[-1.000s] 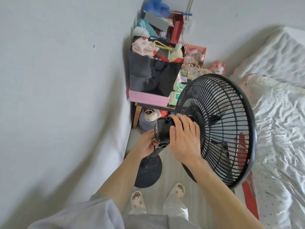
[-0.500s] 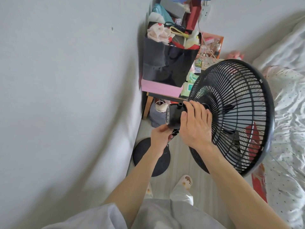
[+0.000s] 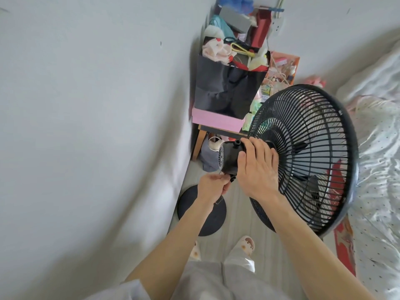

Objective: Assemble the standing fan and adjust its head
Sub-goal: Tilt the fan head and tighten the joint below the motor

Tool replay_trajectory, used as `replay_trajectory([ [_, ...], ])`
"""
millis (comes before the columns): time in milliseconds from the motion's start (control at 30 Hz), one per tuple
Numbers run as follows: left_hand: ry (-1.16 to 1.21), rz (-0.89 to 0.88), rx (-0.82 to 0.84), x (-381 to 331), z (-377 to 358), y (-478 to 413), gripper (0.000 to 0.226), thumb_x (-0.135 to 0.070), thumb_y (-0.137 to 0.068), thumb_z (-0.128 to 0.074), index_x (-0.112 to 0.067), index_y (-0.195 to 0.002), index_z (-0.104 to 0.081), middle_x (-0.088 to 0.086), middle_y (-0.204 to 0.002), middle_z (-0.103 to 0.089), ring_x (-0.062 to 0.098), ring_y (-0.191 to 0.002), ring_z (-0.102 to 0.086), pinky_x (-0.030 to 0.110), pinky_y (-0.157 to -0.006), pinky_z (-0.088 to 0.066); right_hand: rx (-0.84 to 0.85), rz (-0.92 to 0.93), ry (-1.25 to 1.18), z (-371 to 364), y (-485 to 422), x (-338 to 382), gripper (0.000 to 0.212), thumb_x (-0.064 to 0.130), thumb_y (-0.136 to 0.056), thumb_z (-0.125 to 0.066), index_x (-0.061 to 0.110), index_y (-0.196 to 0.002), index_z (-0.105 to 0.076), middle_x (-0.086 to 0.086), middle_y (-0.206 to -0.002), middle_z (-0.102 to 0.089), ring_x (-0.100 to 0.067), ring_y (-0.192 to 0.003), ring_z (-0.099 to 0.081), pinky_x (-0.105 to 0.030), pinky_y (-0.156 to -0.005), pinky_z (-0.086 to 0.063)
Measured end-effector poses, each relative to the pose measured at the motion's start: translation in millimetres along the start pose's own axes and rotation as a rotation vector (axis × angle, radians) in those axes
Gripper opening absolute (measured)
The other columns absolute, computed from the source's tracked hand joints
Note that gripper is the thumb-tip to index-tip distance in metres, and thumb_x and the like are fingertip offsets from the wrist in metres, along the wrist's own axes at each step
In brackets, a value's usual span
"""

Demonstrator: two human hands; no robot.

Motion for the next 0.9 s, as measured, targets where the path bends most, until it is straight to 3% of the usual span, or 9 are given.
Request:
replay_trajectory([
  [167, -0.125, -0.020, 0.065, -11.7, 2.9, -1.5, 0.021, -0.013, -0.094, -0.063, -0.011, -0.074, -0.069, 0.001, -0.065, -0.067, 0.009, -0.048, -0.054, 0.017, -0.049, -0.045, 0.020, 0.009, 0.003, 2.5, 3.6, -3.2, 0.049, 0.036, -0.103, -0.024, 0.022, -0.145, -0.045, 0.000, -0.150, -0.045, -0.021, -0.144, -0.034, -0.045, -0.119, -0.017],
  [333, 0.038, -0.003, 0.158, 17.0, 6.0, 4.9, 0.030, -0.025, -0.103, -0.053, -0.006, -0.086, -0.068, 0.001, -0.058, -0.062, 0.015, -0.057, -0.060, 0.027, -0.065, -0.050, 0.010, -0.032, -0.004, 2.6, -9.4, -8.8, 0.047, 0.034, -0.103, -0.027, 0.020, -0.143, -0.046, 0.000, -0.148, -0.047, -0.022, -0.142, -0.036, -0.047, -0.118, -0.020],
  [433, -0.210, -0.095, 0.101, 29.8, 22.6, 1.3, 0.039, -0.037, -0.105, -0.046, -0.008, -0.085, -0.063, -0.002, -0.060, -0.057, 0.015, -0.055, -0.053, 0.029, -0.066, -0.046, 0.056, -0.024, -0.016, 2.4, -13.6, -8.6, 0.044, 0.033, -0.104, -0.028, 0.023, -0.144, -0.043, 0.002, -0.150, -0.044, -0.020, -0.143, -0.033, -0.046, -0.119, -0.017],
  [500, -0.516, -0.195, 0.013, 23.2, 35.8, -8.6, 0.039, -0.037, -0.104, -0.043, -0.009, -0.090, -0.066, 0.001, -0.082, -0.069, 0.020, -0.078, -0.061, 0.031, -0.076, -0.044, 0.059, -0.033, -0.031, 3.5, -12.4, -6.7, 0.045, 0.035, -0.103, -0.027, 0.024, -0.143, -0.044, 0.003, -0.150, -0.043, -0.019, -0.143, -0.032, -0.045, -0.120, -0.016],
  [567, -0.642, -0.194, 0.021, 10.3, 39.7, -11.6, 0.041, -0.037, -0.105, -0.041, -0.010, -0.093, -0.069, 0.001, -0.093, -0.070, 0.019, -0.087, -0.061, 0.029, -0.079, -0.041, 0.042, -0.038, -0.027, 4.6, -9.3, -5.1, 0.046, 0.035, -0.102, -0.026, 0.024, -0.142, -0.045, 0.003, -0.148, -0.045, -0.019, -0.142, -0.033, -0.045, -0.120, -0.016],
  [700, -0.586, -0.080, 0.160, 1.5, 13.6, 3.3, 0.040, -0.039, -0.105, -0.045, -0.013, -0.089, -0.070, -0.013, -0.046, -0.050, 0.002, -0.044, -0.043, 0.019, -0.047, -0.033, 0.061, -0.044, -0.028, 4.4, -12.3, -4.3, 0.051, 0.038, -0.101, -0.020, 0.024, -0.144, -0.044, 0.003, -0.150, -0.043, -0.018, -0.144, -0.031, -0.046, -0.121, -0.014],
  [733, -0.573, -0.090, 0.153, 3.4, 7.2, 6.8, 0.039, -0.040, -0.105, -0.045, -0.014, -0.090, -0.071, -0.013, -0.045, -0.050, 0.003, -0.045, -0.044, 0.021, -0.048, -0.034, 0.068, -0.046, -0.029, 3.4, -13.4, -3.1, 0.052, 0.038, -0.101, -0.020, 0.024, -0.144, -0.043, 0.002, -0.150, -0.043, -0.018, -0.144, -0.030, -0.046, -0.121, -0.014],
  [833, -0.676, -0.240, 0.135, 9.0, -5.4, 10.5, 0.040, -0.040, -0.105, -0.041, -0.016, -0.101, -0.073, -0.004, -0.082, -0.070, 0.017, -0.076, -0.061, 0.032, -0.072, -0.047, 0.069, -0.056, -0.033, 3.2, -14.6, -2.2, 0.052, 0.038, -0.101, -0.019, 0.024, -0.144, -0.043, 0.003, -0.150, -0.043, -0.018, -0.144, -0.030, -0.046, -0.121, -0.013],
  [900, -0.802, -0.327, 0.145, 4.2, -12.6, 12.9, 0.038, -0.041, -0.106, -0.040, -0.016, -0.102, -0.069, 0.001, -0.078, -0.065, 0.021, -0.075, -0.059, 0.035, -0.067, -0.043, 0.063, -0.066, -0.026, 4.4, -14.3, -6.4, 0.052, 0.038, -0.101, -0.019, 0.024, -0.144, -0.043, 0.003, -0.150, -0.043, -0.018, -0.144, -0.030, -0.046, -0.121, -0.014],
])
Point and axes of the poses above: each hand's wrist, its own y-axis away from the middle knuckle, its own z-axis out of the back of the hand, x = y × z, the point moved 2 cm from there along -y, towards the middle knuckle
